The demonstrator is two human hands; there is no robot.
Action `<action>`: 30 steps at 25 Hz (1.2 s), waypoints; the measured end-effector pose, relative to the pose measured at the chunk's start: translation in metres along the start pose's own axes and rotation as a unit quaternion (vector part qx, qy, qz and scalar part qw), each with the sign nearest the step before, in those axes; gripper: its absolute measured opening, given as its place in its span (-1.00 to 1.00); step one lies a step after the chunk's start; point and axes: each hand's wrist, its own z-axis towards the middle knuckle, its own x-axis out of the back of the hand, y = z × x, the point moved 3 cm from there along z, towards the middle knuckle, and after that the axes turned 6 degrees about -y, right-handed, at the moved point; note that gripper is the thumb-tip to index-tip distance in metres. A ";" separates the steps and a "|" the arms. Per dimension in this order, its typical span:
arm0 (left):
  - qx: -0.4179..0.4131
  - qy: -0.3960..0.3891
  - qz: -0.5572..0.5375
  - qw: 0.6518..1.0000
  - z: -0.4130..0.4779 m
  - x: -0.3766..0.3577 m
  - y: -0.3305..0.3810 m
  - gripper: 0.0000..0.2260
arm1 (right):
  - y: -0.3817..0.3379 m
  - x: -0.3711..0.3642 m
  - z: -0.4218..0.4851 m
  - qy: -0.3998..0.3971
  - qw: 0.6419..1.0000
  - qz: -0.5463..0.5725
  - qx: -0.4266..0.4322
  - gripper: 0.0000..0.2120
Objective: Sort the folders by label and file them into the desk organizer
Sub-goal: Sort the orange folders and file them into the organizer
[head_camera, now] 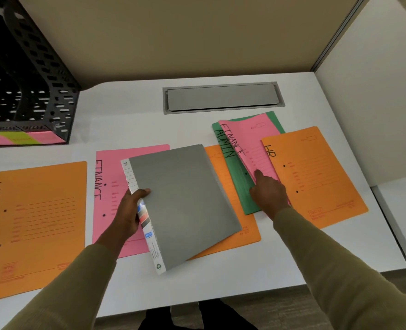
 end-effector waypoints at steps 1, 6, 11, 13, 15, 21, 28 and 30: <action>0.003 -0.014 0.000 1.000 -0.001 -0.008 -0.001 -0.66 | 0.001 0.006 -0.001 0.016 1.000 0.005 -0.003 -0.55; 0.026 -0.103 0.010 0.994 -0.002 -0.053 -0.014 -0.71 | 0.005 0.040 -0.003 0.069 0.997 0.032 -0.012 -0.69; -0.044 -0.107 0.219 0.969 0.007 -0.093 -0.022 -0.55 | -0.016 0.065 -0.021 0.091 0.995 0.031 0.006 -0.69; -0.129 -0.031 0.417 0.899 0.010 -0.106 -0.016 -0.43 | -0.038 0.072 -0.034 0.097 0.995 0.024 0.030 -0.69; -0.157 -0.006 0.457 0.876 0.003 -0.120 -0.006 -0.31 | -0.067 0.073 -0.049 0.107 0.992 0.028 0.066 -0.69; -0.096 -0.058 0.114 0.987 -0.007 -0.108 0.024 -0.58 | -0.164 0.037 -0.091 0.112 0.973 0.024 0.200 -0.76; -0.087 0.032 0.085 0.992 -0.002 -0.013 0.018 -0.86 | -0.210 0.004 -0.105 0.047 0.970 0.067 0.227 -0.54; -0.070 0.045 0.089 0.993 0.000 0.016 0.012 -0.87 | -0.208 -0.002 -0.096 0.027 0.976 0.075 0.203 -0.49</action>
